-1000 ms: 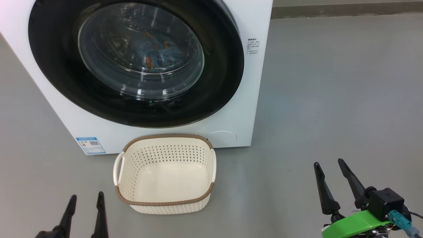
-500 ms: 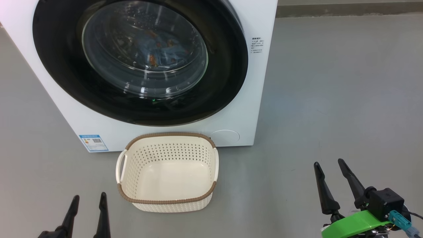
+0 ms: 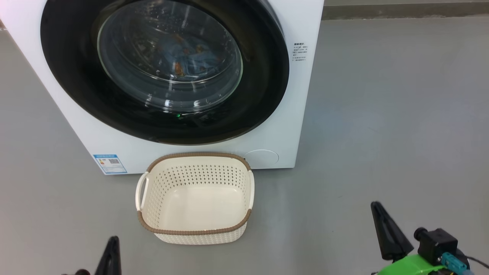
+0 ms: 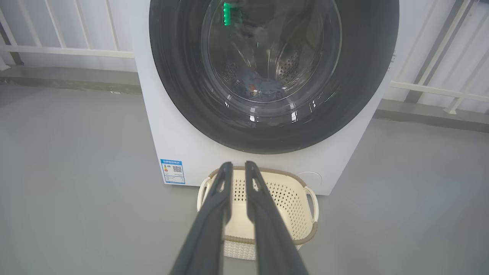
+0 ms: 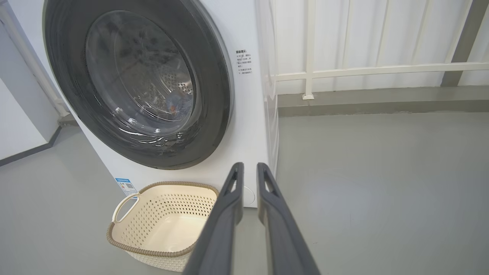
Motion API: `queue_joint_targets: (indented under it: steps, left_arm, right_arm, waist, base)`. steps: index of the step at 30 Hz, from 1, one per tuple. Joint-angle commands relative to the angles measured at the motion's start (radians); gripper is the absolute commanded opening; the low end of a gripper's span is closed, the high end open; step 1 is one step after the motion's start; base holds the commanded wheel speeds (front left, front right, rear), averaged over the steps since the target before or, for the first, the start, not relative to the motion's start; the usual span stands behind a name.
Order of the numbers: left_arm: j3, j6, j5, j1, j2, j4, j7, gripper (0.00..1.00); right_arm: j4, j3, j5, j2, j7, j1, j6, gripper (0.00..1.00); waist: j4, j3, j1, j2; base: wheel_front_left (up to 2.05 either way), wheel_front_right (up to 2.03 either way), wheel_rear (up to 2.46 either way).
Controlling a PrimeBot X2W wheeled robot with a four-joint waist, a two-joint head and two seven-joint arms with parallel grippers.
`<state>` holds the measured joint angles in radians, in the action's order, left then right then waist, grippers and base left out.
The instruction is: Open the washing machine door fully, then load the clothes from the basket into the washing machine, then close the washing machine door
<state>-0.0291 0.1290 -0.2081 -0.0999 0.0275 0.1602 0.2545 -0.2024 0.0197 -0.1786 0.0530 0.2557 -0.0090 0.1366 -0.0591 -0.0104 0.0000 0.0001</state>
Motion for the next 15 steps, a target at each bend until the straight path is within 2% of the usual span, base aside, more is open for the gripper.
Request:
queue_joint_targets:
  steps: [1,7,11,15]
  left_arm:
    - [0.000,0.000,-0.012,0.003,0.002,-0.006,-0.002,0.00]
    - [0.000,0.000,-0.084,0.011,0.007,-0.004,-0.016,0.00]
    - [0.000,0.000,-0.131,0.018,0.009,0.000,-0.026,0.00]
    - [0.000,0.000,-0.178,0.026,0.012,0.005,-0.036,0.00]
  right_arm:
    - [0.006,0.001,-0.012,0.000,-0.003,-0.004,0.000,0.00]
    - [0.005,0.006,-0.081,0.000,-0.021,-0.007,0.000,0.00]
    - [0.003,0.009,-0.127,0.000,-0.033,-0.010,-0.001,0.00]
    - [0.001,0.012,-0.173,0.000,-0.045,-0.014,-0.001,0.00]
  waist:
    - [0.000,0.000,0.0000,-0.0001]
    - [0.003,0.003,0.0023,-0.0001]
    - [0.005,0.001,0.0002,-0.0001]
    - [0.007,0.001,0.0001,-0.0001]
  base:
    - [0.00,0.00,0.00]
    - [0.00,0.00,0.00]
    - [0.00,0.00,0.00]
    - [0.00,0.00,0.00]
